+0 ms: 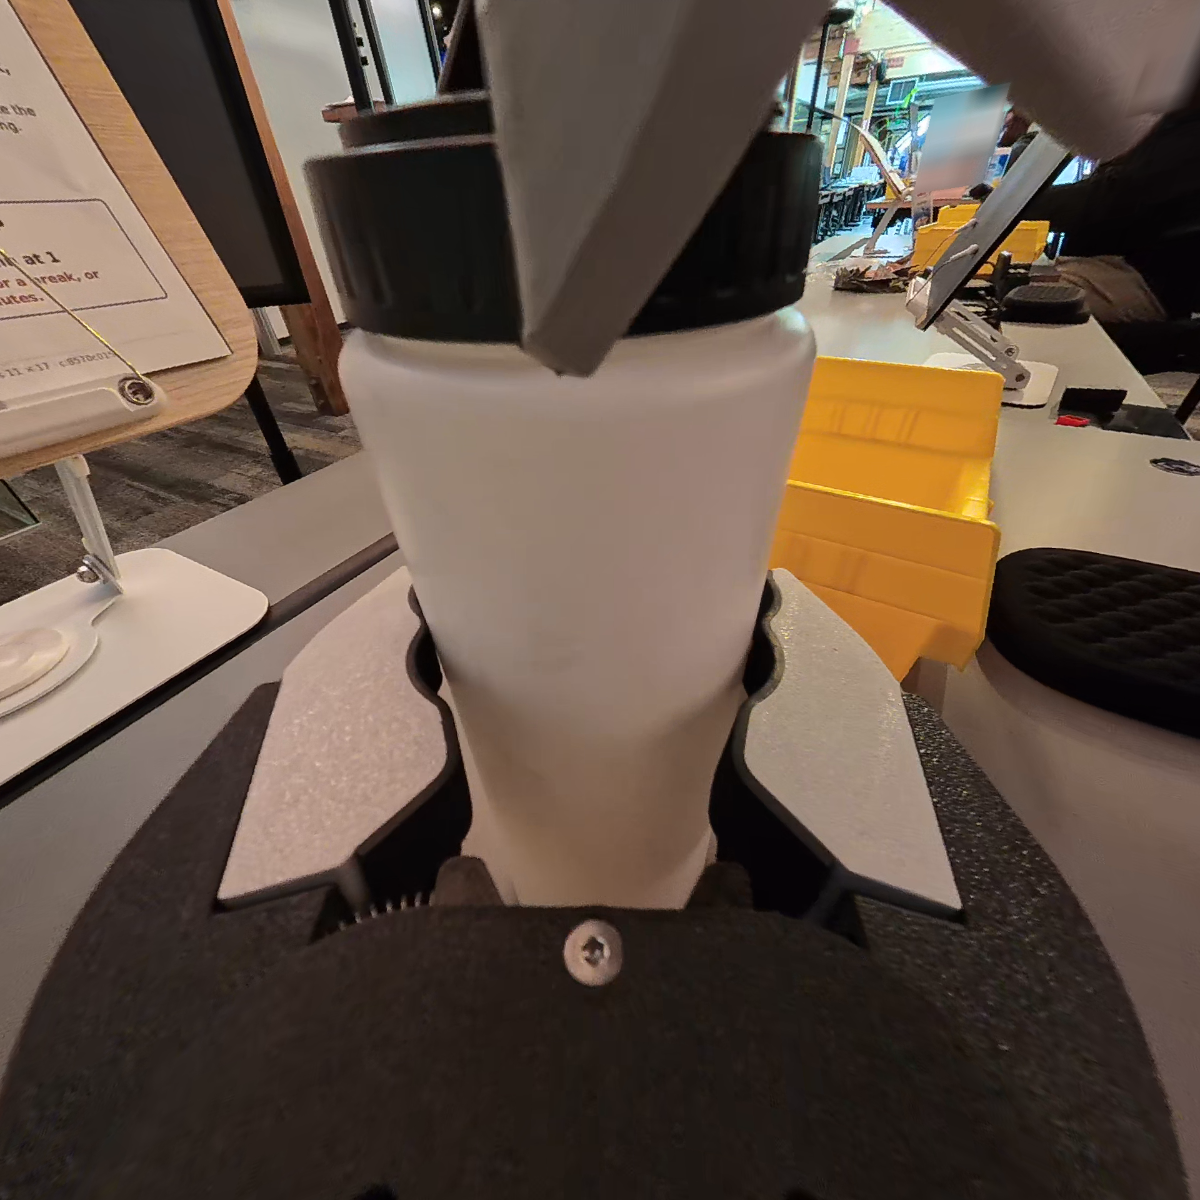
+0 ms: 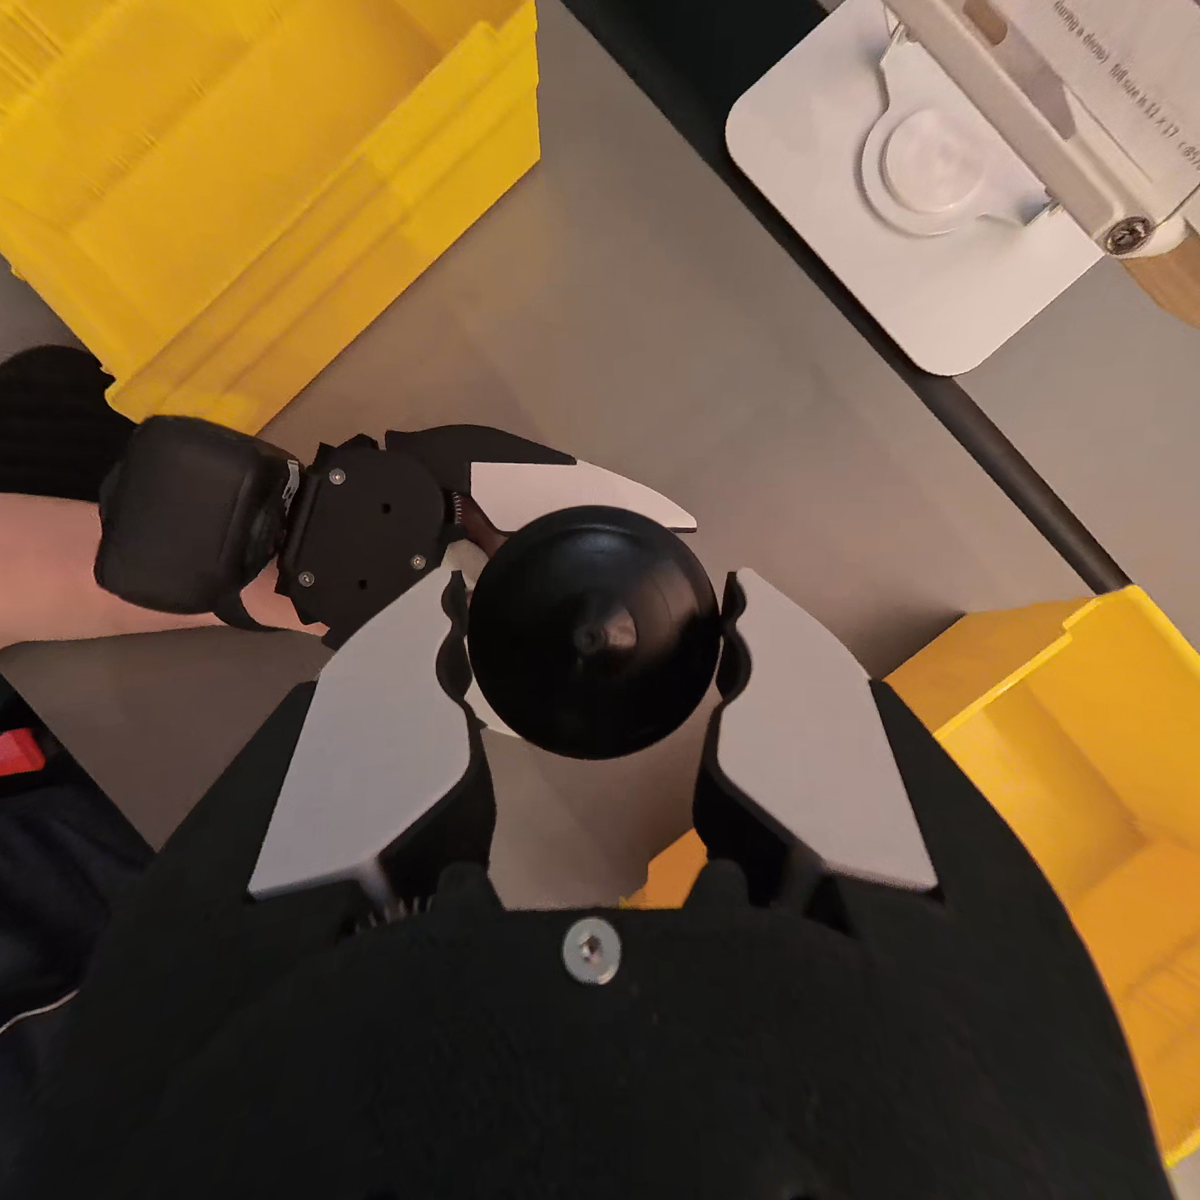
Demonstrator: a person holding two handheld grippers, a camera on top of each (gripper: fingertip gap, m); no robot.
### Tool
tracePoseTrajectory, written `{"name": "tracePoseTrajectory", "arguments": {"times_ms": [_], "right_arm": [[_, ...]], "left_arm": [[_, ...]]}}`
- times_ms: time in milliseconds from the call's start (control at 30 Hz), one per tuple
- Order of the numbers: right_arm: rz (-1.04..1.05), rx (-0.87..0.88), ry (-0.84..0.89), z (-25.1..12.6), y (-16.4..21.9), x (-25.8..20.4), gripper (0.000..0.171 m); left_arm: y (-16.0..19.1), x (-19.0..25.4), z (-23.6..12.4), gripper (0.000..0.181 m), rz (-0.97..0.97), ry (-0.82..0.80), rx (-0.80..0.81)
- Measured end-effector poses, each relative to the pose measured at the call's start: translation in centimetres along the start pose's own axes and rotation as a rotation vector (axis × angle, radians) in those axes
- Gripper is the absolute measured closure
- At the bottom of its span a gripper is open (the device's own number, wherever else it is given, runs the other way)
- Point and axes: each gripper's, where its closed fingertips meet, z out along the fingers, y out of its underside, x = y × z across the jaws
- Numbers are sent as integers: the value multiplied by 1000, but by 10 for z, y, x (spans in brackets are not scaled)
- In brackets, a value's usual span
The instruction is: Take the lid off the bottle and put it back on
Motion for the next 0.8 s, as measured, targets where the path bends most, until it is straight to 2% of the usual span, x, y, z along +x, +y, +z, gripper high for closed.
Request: {"name": "tracePoseTrajectory", "arguments": {"times_ms": [267, 500, 800], "right_arm": [[-61, -42, -54, -2, 4, 5, 96], [-105, -9, -76, -2, 4, 4, 96], [-251, -28, -143, -2, 6, -1, 95]], "left_arm": [[-1, 2, 4, 88, 8, 24, -5], [0, 2, 4, 90, 7, 51, -6], [-1, 5, 4, 90, 6, 97, 10]]}}
